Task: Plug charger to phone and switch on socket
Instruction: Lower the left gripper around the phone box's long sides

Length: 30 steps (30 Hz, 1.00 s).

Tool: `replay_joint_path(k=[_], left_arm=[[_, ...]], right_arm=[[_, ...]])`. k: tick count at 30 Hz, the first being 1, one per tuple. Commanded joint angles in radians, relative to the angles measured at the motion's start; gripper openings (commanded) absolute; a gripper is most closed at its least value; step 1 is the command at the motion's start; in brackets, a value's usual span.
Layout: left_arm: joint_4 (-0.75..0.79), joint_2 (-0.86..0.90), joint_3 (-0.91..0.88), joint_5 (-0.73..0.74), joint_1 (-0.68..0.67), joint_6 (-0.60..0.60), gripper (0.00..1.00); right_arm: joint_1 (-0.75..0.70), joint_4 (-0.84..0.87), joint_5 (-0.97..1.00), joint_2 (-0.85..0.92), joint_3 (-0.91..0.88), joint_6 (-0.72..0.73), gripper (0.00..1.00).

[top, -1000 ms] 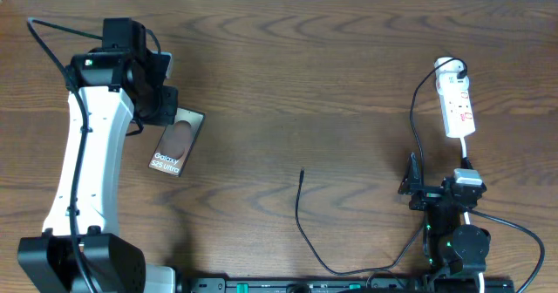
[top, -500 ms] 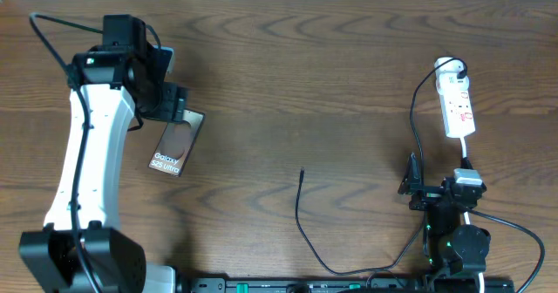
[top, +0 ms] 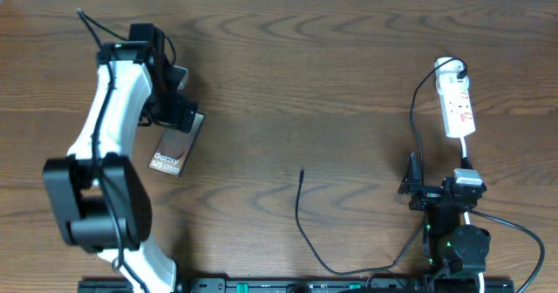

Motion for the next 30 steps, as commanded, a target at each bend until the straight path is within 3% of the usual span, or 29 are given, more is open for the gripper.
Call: replay_joint_path(k=[1,30], left_arm=[[-0.009,0.042,0.020,-0.013,0.003,0.021,0.98],[0.049,0.077,-0.008,0.014,0.003,0.063,0.98]], right_arm=[[0.005,-0.004,0.008,0.000,-0.001,0.008,0.99],[0.005,-0.004,0.008,0.000,-0.001,0.009,0.99]])
